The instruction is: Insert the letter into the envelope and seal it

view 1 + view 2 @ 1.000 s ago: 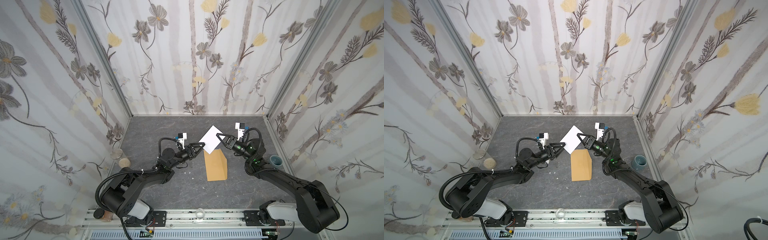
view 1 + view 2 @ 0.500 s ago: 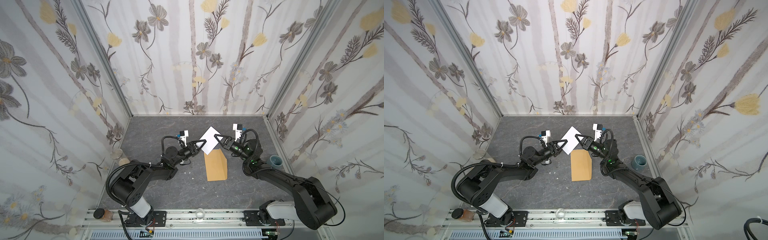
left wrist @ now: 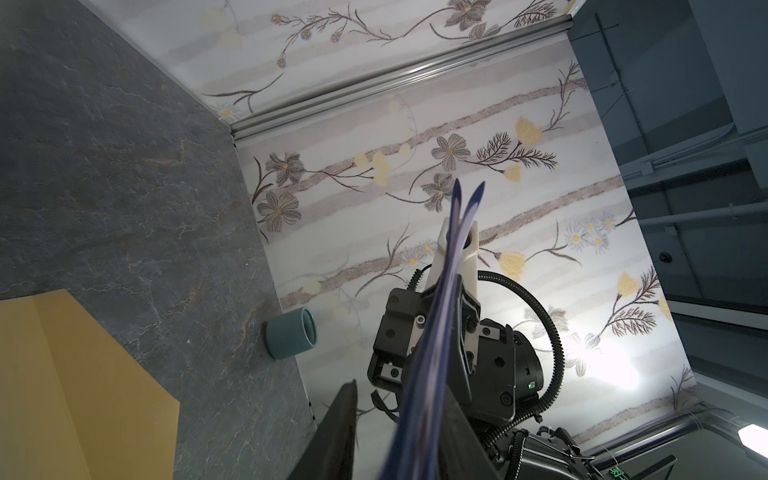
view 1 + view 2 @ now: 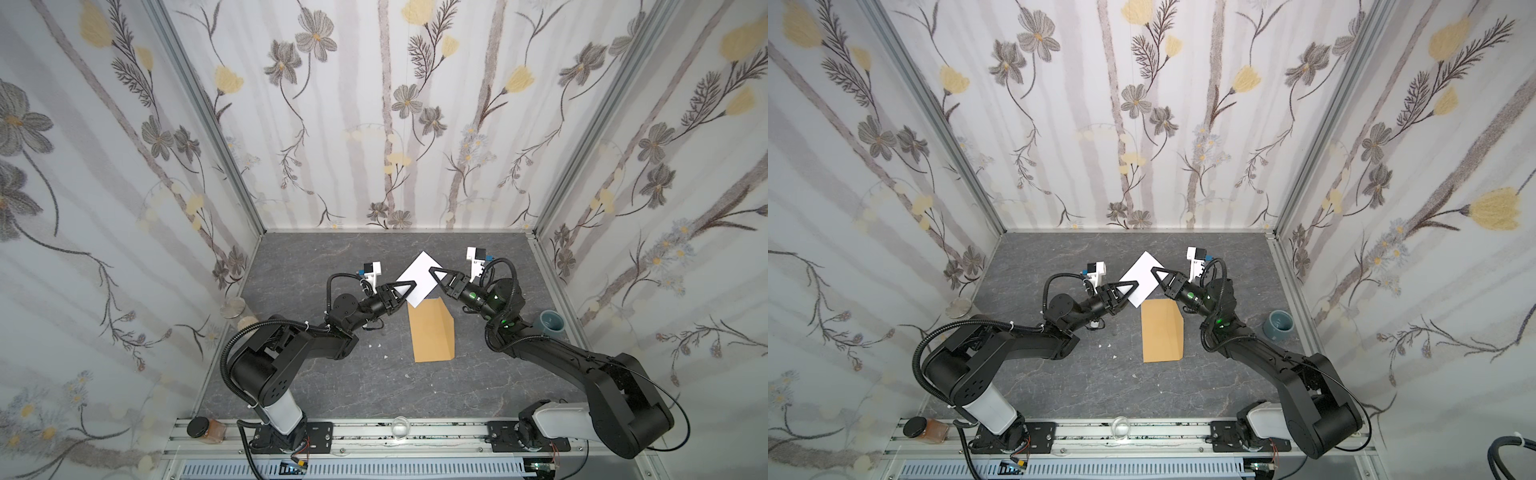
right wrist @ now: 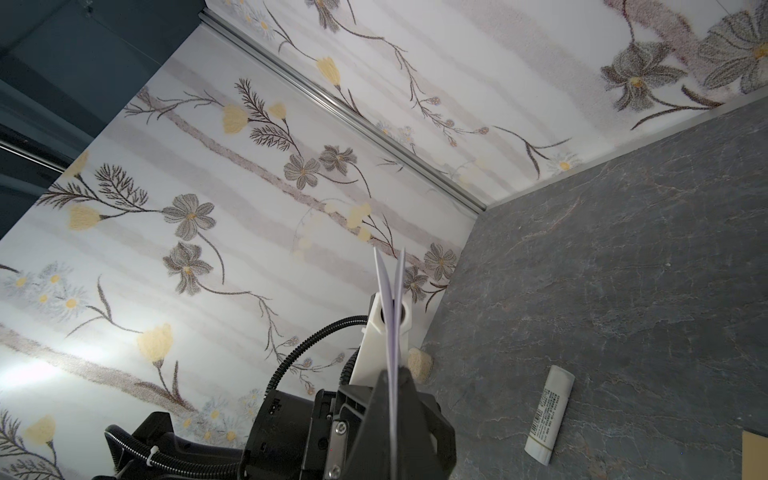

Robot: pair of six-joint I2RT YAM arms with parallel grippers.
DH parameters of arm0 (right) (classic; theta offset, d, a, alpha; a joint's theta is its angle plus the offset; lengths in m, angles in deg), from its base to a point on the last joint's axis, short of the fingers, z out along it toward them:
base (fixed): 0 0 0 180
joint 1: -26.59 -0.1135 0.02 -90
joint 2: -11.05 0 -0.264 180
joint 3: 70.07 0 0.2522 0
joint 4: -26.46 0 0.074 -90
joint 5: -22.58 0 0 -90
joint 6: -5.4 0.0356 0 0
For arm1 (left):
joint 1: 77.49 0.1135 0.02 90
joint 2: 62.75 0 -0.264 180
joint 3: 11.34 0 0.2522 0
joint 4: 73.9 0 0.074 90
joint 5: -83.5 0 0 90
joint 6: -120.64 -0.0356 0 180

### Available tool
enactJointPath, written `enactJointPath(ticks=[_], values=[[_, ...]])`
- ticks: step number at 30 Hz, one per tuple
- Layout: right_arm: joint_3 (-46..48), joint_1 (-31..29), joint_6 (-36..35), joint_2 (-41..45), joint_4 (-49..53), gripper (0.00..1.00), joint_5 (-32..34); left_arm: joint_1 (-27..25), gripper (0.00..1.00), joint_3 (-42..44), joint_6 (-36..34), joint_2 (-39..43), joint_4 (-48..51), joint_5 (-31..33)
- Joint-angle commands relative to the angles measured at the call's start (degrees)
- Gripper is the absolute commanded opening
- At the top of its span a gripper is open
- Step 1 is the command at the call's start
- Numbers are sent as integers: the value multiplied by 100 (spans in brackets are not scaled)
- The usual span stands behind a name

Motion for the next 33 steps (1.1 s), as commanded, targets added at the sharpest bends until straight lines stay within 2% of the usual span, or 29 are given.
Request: enactJointPath(ticks=[1, 4, 6, 7, 9, 11, 14, 17, 24, 28, 33], values=[[-76, 4, -78, 24, -132, 0, 104, -4, 26, 5, 40, -2, -369, -96], [-105, 0, -78, 7, -120, 0, 70, -7, 14, 23, 42, -1, -375, -94], [-103, 6, -69, -2, -148, 0, 10, -9, 2, 3, 37, 3, -370, -111], [-100, 7, -76, -2, -146, 1, -19, 5, 0, -12, 23, 3, -376, -124], [-103, 34, -123, 30, -112, 19, -157, 24, 0, -75, -23, 3, -369, -232], [-91, 141, -204, 113, -17, 32, -364, 76, 0, -124, -32, -15, -335, -363], [-99, 471, -364, 248, 269, 40, -934, 155, 0, -234, -140, 15, 2, -703], [-83, 855, -562, 416, 590, 44, -1487, 208, 0, -318, -477, 205, 615, -1033], [-489, 1455, -1812, 675, 2353, 53, -2236, 323, 0, -794, -1528, 730, 2728, -1827], [-624, 1607, -1968, 512, 2475, 55, -2879, 357, 0, -1157, -2451, 1047, 4280, -2125], [-614, 1609, -1927, 342, 2308, 55, -3371, 484, 0, -1532, -3240, 1269, 5612, -2411]])
